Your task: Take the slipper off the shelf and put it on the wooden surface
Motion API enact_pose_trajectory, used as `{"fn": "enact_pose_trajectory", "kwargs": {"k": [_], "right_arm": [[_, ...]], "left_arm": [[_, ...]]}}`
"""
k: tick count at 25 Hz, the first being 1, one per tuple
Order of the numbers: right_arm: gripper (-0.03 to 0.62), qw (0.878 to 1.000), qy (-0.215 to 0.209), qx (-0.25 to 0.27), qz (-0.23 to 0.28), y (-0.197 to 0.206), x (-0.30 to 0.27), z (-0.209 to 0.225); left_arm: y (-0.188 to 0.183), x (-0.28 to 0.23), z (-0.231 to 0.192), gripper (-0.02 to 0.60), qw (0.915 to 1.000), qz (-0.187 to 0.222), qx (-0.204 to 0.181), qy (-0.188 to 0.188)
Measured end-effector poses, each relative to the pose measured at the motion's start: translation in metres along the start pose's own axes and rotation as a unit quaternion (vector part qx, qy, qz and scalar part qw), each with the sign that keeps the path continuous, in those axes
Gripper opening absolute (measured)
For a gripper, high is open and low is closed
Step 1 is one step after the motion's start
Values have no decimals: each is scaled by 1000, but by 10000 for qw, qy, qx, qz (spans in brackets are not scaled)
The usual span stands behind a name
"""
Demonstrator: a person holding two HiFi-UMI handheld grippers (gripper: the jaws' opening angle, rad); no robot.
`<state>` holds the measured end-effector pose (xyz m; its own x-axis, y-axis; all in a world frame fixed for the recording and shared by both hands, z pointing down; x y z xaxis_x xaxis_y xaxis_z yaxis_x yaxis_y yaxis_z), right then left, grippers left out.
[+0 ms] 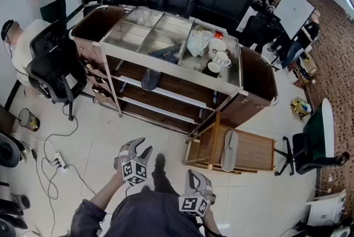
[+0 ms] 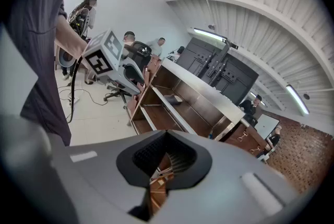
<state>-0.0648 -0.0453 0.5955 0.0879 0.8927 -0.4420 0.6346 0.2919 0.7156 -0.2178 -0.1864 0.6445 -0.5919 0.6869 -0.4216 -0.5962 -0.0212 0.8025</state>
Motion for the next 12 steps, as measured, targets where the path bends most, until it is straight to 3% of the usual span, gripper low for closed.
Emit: {"fn": "enact_pose_trajectory", "kwargs": {"k": [6,9,12], "right_arm": [[2,9998,23,7,-199,13,-69,55],[2,9994,51,-5,-343,14,-104,93],[2,9990,86,-111,-421,9,-134,127]], "left_arm": [[9,-135,-82,233,9914,-328,-1129,-574],[21,-208,-123,235,9797,-591,-1722,-833],[44,-264,-157,246,9629,-1025,-2279,-1021]]}}
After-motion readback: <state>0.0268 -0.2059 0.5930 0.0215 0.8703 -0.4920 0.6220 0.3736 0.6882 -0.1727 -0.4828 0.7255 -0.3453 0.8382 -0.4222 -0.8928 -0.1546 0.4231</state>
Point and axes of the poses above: the fingertips, and each gripper's own axes: x backward along the fingers, z to its right, y out of its underside, the point moved 1 cm from there along x, backward along the fingers, and after that the axes turned 4 degrees about z, right-handed, at the moved point
